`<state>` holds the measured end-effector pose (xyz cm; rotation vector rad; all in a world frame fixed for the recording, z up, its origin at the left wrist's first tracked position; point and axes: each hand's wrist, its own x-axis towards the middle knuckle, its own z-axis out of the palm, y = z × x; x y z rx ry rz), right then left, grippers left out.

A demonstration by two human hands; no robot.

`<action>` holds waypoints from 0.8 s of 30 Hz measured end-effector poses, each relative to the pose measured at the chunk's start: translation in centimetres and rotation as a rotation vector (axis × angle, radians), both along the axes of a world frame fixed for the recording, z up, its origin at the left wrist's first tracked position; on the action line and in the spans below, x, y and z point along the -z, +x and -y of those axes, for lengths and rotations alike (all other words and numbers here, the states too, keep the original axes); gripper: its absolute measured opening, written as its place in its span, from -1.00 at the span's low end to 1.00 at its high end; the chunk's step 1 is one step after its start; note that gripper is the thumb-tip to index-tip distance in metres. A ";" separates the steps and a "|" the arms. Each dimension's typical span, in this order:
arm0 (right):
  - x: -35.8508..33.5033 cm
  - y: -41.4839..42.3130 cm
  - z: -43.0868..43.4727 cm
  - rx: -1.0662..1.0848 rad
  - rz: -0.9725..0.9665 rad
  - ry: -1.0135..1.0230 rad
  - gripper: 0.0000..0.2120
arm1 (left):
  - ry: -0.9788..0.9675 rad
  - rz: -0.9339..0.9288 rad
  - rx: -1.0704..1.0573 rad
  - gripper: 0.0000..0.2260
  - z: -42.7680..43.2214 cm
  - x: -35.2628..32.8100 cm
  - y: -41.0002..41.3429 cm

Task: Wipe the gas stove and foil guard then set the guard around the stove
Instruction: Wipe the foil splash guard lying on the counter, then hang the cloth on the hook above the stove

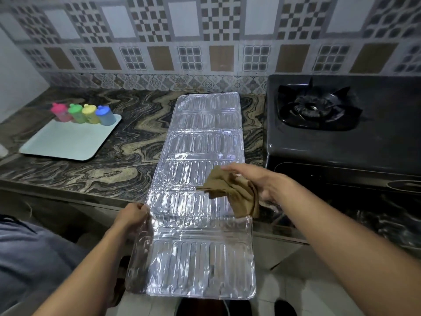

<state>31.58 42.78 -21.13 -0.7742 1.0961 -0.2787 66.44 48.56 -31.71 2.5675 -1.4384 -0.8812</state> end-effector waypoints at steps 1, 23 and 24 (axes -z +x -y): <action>0.3 0.2 0.2 -0.025 -0.006 -0.035 -0.72 | 0.025 -0.007 0.027 -0.75 0.1 -0.3 -0.1; -10.5 1.1 5.3 -0.149 -0.350 -0.901 -0.78 | -0.198 -0.629 0.516 -0.68 8.1 -21.6 -8.9; -10.8 0.7 5.3 -0.116 -0.322 -0.896 -0.76 | -0.235 -0.571 0.570 -0.72 8.5 -22.1 -9.2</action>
